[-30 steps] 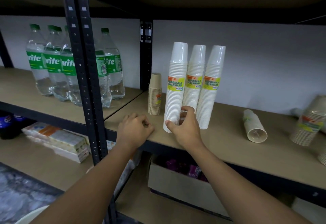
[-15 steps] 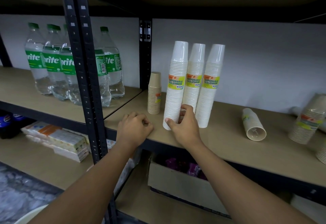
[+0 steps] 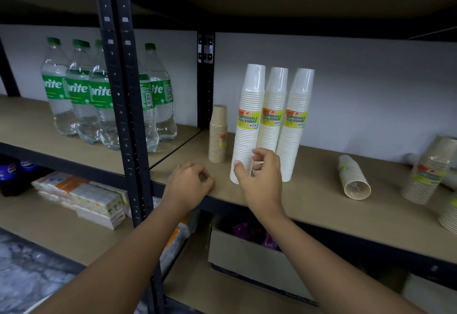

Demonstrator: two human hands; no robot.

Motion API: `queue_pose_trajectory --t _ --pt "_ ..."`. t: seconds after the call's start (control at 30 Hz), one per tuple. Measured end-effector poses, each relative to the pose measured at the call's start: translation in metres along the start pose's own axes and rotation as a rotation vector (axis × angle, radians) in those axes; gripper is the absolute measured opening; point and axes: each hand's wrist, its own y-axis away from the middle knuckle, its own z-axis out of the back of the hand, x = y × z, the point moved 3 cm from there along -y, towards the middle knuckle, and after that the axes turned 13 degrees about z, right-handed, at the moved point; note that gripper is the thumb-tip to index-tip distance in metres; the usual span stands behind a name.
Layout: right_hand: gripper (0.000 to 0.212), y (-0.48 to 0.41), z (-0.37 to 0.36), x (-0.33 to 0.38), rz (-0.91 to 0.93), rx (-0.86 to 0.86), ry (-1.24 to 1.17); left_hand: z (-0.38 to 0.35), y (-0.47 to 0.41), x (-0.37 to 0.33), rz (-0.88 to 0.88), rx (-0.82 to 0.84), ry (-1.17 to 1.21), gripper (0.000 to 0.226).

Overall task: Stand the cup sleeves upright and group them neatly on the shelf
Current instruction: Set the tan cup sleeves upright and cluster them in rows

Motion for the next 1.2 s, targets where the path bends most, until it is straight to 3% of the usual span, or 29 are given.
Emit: queue_pose_trajectory --t 0.23,0.4,0.53,0.73,0.9,1.2 --pt "0.033 0.004 -0.044 0.048 0.082 0.074 -0.143 0.039 0.004 0.025 0.033 -0.01 0.094 0.012" --pt "0.04 -0.005 -0.083 0.04 0.061 0.113 -0.083 0.044 -0.006 0.034 0.051 0.013 0.102 0.008" --pt "0.052 -0.019 -0.113 0.025 0.002 0.114 -0.025 0.035 -0.02 0.032 0.006 0.035 0.085 0.018" --pt "0.055 -0.044 -0.139 0.001 -0.085 0.049 0.024 0.017 -0.046 0.04 -0.007 0.041 0.05 0.023" --pt "0.051 -0.054 -0.147 -0.017 -0.068 -0.059 0.053 0.009 -0.055 0.041 0.015 0.045 -0.017 0.026" --pt "0.057 -0.058 -0.148 -0.024 -0.024 -0.099 0.084 0.006 -0.054 0.042 0.008 0.016 -0.053 0.027"
